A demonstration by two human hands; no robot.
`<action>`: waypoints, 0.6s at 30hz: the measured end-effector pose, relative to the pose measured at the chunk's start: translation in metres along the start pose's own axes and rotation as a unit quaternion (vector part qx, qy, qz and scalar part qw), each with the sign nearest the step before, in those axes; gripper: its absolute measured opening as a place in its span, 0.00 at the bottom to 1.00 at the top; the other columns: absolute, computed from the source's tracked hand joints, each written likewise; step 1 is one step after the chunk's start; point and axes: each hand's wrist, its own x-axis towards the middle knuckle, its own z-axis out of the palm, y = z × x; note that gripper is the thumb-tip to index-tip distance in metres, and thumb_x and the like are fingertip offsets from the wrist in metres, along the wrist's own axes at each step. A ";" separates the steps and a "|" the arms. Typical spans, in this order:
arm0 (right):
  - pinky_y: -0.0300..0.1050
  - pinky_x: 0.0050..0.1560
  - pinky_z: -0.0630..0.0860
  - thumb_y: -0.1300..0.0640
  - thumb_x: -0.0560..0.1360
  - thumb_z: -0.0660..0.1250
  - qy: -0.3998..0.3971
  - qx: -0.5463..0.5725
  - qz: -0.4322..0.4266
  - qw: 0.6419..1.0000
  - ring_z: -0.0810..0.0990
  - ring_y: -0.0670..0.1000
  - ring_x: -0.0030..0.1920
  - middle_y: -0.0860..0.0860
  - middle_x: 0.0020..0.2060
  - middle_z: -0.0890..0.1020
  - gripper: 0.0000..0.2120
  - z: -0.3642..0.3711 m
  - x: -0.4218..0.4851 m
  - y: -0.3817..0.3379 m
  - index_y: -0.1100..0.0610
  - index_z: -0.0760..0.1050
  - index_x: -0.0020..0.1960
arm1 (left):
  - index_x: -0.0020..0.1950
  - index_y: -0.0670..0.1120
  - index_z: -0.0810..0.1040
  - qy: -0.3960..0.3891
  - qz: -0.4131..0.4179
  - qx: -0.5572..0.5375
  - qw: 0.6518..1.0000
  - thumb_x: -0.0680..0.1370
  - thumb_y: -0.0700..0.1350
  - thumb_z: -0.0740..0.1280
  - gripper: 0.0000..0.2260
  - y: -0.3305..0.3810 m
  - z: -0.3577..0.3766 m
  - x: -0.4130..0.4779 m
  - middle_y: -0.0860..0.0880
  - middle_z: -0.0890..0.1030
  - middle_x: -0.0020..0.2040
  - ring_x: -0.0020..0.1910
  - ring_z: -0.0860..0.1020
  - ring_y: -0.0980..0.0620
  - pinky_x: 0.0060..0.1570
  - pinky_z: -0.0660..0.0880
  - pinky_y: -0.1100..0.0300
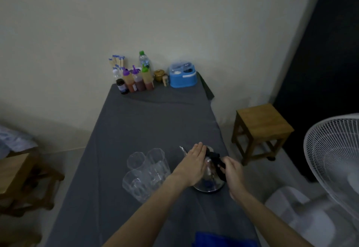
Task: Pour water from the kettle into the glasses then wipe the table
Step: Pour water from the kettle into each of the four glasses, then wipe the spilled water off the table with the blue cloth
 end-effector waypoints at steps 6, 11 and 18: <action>0.42 0.35 0.67 0.65 0.78 0.57 0.001 -0.029 -0.067 0.997 0.71 0.48 0.33 0.51 0.29 0.72 0.14 -0.020 0.008 0.007 0.59 0.70 0.34 | 0.76 0.35 0.46 0.012 0.003 0.041 0.999 0.84 0.45 0.48 0.24 0.017 0.018 0.014 0.38 0.46 0.78 0.78 0.45 0.43 0.75 0.39 0.57; 0.47 0.42 0.69 0.59 0.75 0.56 -0.013 -0.048 -0.056 0.997 0.73 0.52 0.39 0.55 0.34 0.74 0.10 -0.036 0.015 0.021 0.59 0.71 0.36 | 0.59 0.42 0.81 0.028 0.040 0.155 0.987 0.75 0.50 0.51 0.24 0.033 0.025 0.012 0.46 0.81 0.61 0.62 0.78 0.51 0.64 0.68 0.62; 0.35 0.40 0.73 0.58 0.82 0.58 -0.072 -0.168 -0.050 0.982 0.78 0.52 0.43 0.57 0.42 0.80 0.12 -0.076 0.011 0.030 0.64 0.76 0.48 | 0.68 0.39 0.72 0.080 0.050 0.077 0.993 0.77 0.49 0.51 0.25 0.044 0.047 -0.003 0.42 0.73 0.69 0.70 0.70 0.46 0.69 0.65 0.55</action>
